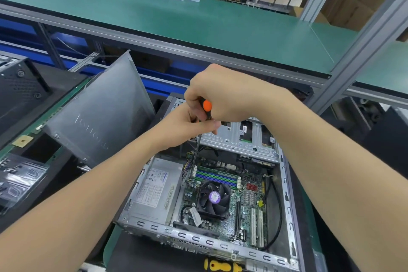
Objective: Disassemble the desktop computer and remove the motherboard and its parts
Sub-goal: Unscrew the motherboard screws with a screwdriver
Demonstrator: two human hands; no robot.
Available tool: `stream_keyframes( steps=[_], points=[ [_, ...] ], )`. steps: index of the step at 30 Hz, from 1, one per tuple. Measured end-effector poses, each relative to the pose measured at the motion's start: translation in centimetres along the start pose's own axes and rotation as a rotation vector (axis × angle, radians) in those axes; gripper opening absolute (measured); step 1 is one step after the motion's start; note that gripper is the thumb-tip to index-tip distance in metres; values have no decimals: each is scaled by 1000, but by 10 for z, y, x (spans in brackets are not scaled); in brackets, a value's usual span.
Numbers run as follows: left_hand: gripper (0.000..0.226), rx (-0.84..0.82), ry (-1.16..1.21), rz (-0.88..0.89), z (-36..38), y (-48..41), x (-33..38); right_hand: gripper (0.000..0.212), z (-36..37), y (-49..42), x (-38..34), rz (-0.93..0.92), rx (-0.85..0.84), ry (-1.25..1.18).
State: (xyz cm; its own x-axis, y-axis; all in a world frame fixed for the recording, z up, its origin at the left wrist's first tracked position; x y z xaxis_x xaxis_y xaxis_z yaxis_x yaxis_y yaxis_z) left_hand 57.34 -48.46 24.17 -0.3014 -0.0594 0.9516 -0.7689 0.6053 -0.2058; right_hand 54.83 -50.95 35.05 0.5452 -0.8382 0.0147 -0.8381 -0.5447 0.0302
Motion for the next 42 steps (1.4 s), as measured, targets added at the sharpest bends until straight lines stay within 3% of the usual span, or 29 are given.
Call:
stream_keyframes(
  steps=[4, 6, 10, 13, 17, 20, 27, 33, 39, 42],
  points=[
    [15, -4, -22, -15, 2, 0, 3, 26, 3, 1, 4, 33, -70, -35],
    [19, 6, -42, -52, 3, 0, -2, 6, 1, 2, 4, 52, -50, -47],
    [24, 58, -16, -75, 1, 0, -7, 54, -12, 2, 23, 301, 264, 138],
    [25, 63, 17, -85, 2, 1, -8, 58, -5, 3, 31, 475, 291, 96],
    [31, 101, -30, -84, -2, -2, -10, 42, -1, -5, 35, 397, 228, 31],
    [54, 83, -33, -65, 0, -3, -10, 22, 2, -5, 28, 284, 144, 33],
    [30, 34, -5, -83, 1, 0, -12, 6, 0, 2, 4, 45, -24, -12],
    [15, -20, 109, -80, 0, 2, -14, 39, -1, 4, 2, 46, -66, -144],
    [21, 18, 63, -56, 4, 4, -17, 11, 0, 6, 16, 98, 58, -165],
    [35, 107, 53, -81, -2, 3, -23, 47, -3, 8, 31, 302, 266, -41]
  ],
)
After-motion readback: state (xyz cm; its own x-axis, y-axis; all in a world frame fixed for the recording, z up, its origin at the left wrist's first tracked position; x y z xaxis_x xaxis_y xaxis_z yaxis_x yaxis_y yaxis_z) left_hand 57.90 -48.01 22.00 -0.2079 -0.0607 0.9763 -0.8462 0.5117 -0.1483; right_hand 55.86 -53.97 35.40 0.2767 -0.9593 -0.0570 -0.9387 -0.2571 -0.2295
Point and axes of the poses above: each hand's wrist, its own y-axis away from the middle knuckle, its own z-axis out of the palm, x = y × z, the point moved 9 cm from there along -y, towards the middle knuckle, and after that the axes turned 7 degrees about x, right-handed, at the moved point
